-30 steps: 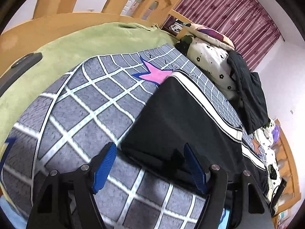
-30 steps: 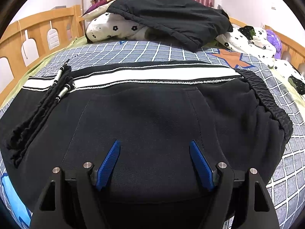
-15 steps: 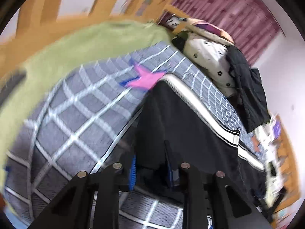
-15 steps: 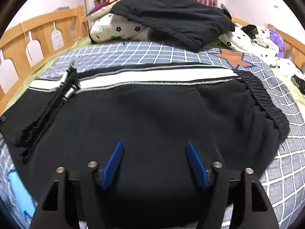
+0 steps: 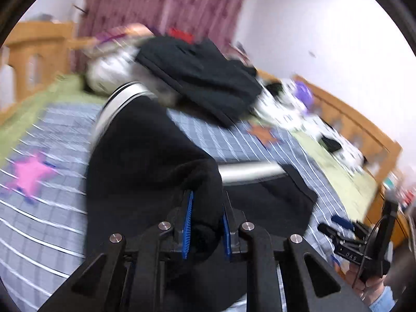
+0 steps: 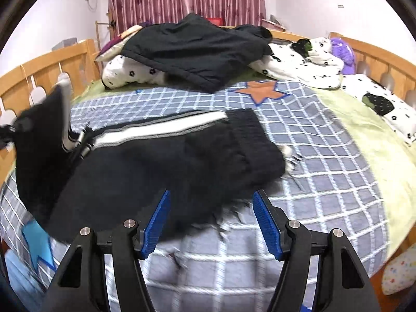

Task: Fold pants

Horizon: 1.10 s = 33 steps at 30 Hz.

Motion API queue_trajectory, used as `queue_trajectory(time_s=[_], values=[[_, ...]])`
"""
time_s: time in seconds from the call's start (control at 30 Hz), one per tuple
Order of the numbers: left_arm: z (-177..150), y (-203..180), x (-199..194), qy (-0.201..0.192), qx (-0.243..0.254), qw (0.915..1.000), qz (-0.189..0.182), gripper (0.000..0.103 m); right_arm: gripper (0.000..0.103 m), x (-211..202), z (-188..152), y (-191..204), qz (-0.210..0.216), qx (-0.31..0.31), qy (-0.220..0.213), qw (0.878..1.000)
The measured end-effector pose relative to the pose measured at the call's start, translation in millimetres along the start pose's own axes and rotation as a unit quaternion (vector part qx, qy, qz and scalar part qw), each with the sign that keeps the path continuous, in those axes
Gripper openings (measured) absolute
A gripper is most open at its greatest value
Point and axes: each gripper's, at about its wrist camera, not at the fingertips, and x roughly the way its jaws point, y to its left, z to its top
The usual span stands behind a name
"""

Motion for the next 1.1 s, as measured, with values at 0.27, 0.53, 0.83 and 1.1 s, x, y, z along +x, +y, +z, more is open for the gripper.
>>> queue_trajectory(time_s=[0.27, 0.53, 0.83, 1.1], values=[[-49, -20, 45, 0.057, -0.009, 0.9968, -0.056, 0.021, 0.066, -4, -24, -5, -0.011, -0.019, 0.033, 0.999], [-37, 22, -50, -0.020, 0.042, 0.9989, -0.009, 0.074, 0.069, 24, 6, 36, 0.107, 0.039, 0.037, 0.993], [-88, 102, -37, 0.074, -0.024, 0.9966, 0.028, 0.078, 0.071, 113, 16, 97, 0.265, 0.134, 0.136, 0.945], [-92, 75, 8, 0.074, -0.030, 0.9964, 0.030, 0.087, 0.013, 101, 42, 102, 0.292, 0.102, 0.101, 0.946]])
